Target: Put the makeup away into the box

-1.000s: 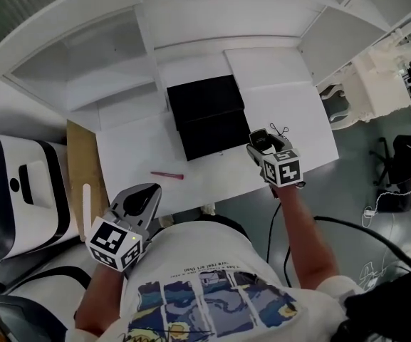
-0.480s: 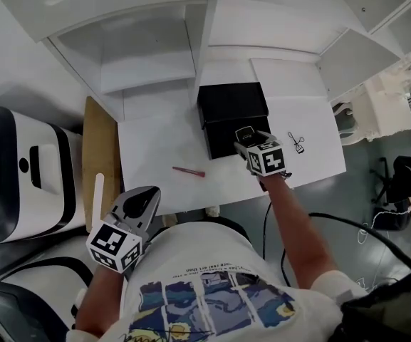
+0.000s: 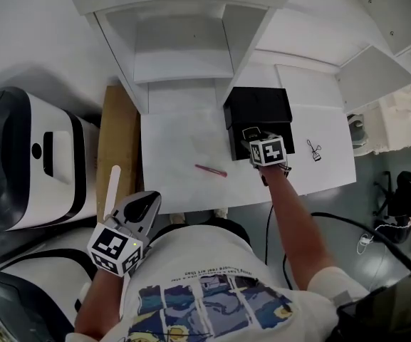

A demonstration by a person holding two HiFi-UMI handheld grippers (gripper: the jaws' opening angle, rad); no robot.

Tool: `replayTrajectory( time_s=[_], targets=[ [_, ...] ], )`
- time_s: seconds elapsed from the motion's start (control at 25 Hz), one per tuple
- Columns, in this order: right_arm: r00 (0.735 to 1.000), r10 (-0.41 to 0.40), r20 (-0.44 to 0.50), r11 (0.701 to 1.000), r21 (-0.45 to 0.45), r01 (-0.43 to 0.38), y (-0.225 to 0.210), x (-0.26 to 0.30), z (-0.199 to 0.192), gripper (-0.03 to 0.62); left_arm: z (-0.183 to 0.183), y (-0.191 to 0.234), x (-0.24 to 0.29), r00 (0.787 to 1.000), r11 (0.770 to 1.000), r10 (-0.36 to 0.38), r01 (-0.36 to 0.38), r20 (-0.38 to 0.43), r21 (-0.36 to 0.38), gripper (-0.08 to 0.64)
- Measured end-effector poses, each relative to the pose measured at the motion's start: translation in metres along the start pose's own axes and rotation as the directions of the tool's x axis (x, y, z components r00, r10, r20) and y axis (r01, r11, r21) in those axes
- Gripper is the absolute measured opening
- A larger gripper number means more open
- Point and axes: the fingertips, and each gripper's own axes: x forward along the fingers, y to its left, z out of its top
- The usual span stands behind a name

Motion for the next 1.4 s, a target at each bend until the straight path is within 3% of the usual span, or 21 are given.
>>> replayTrajectory(
  time_s=[0.68,0.92,1.4],
  targets=[
    [0.983,-0.079,-0.167,0.992,-0.106,0.061,0.011,0.032,-0.009,0.333,-0.02,0.026,-0.026,1.0,1.0,0.01,-0.011,-0.017,-0.027,0.014],
    [0.971,-0.06,-0.233,0.992,-0.122,0.032,0.013,0.037,-0.016,0.333,-0.018,0.027,-0.021,1.0,0.999,0.003,-0.004,-0.02,-0.032,0.014],
    [0.976,0.023,-0.218,0.996,-0.084,-0.042,0.015,0.029,-0.013,0.331,-0.009,0.018,-0.005,1.0,1.0,-0.01,0.009,-0.023,-0.022,0.014]
  ],
)
